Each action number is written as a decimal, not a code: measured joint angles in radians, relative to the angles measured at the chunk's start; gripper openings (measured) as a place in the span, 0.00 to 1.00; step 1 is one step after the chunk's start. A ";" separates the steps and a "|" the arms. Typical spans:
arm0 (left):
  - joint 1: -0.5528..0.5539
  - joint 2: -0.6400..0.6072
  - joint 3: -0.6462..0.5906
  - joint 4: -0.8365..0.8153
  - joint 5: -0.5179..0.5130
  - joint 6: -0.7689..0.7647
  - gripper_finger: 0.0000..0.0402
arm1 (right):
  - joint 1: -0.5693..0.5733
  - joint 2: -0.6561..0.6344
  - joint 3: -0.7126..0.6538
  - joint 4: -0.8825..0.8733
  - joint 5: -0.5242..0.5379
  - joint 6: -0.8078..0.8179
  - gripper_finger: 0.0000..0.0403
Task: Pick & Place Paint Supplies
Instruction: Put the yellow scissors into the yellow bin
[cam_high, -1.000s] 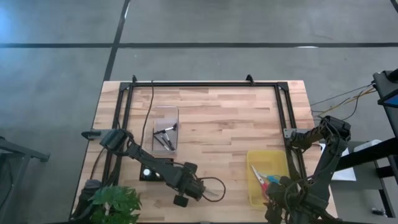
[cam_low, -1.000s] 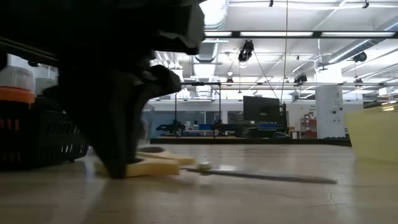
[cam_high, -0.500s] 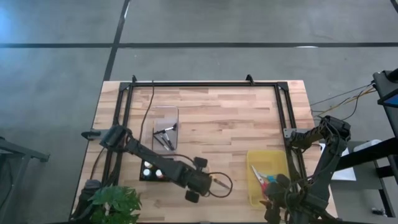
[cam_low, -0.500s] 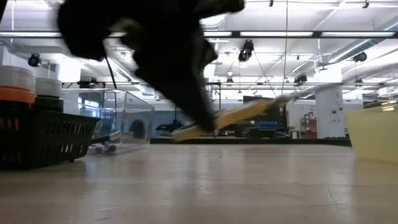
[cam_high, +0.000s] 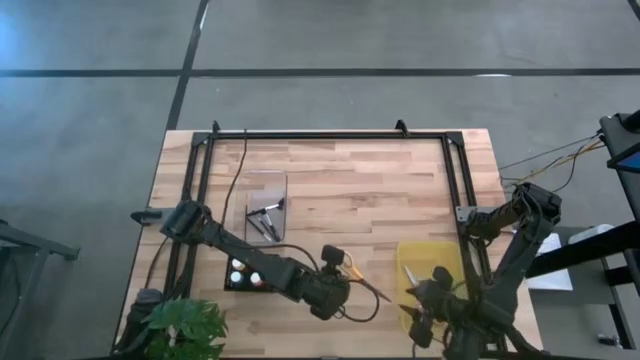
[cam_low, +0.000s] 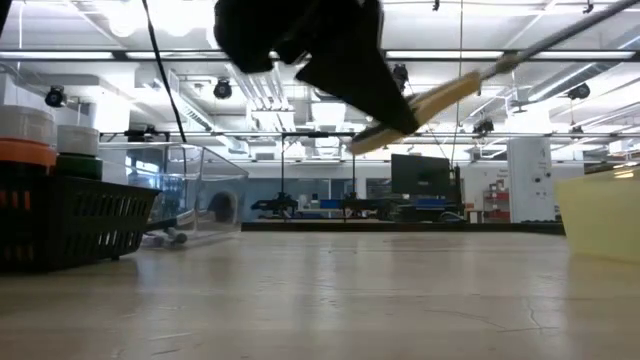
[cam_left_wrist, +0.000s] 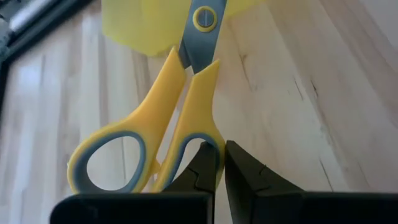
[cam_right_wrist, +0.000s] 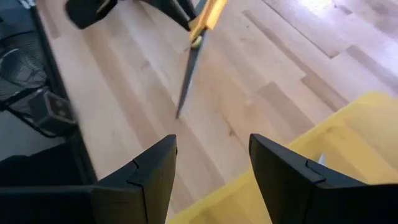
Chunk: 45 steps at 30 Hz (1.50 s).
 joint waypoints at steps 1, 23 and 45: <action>0.000 0.000 0.007 0.002 -0.007 0.009 0.04 | -0.014 -0.001 0.000 0.002 -0.005 -0.014 0.49; -0.005 0.000 0.022 0.024 -0.077 0.056 0.04 | -0.292 -0.059 0.009 0.211 -0.286 -0.416 0.50; -0.031 -0.001 0.021 0.096 -0.166 0.119 0.02 | -0.358 -0.057 -0.012 0.240 -0.434 -0.539 0.04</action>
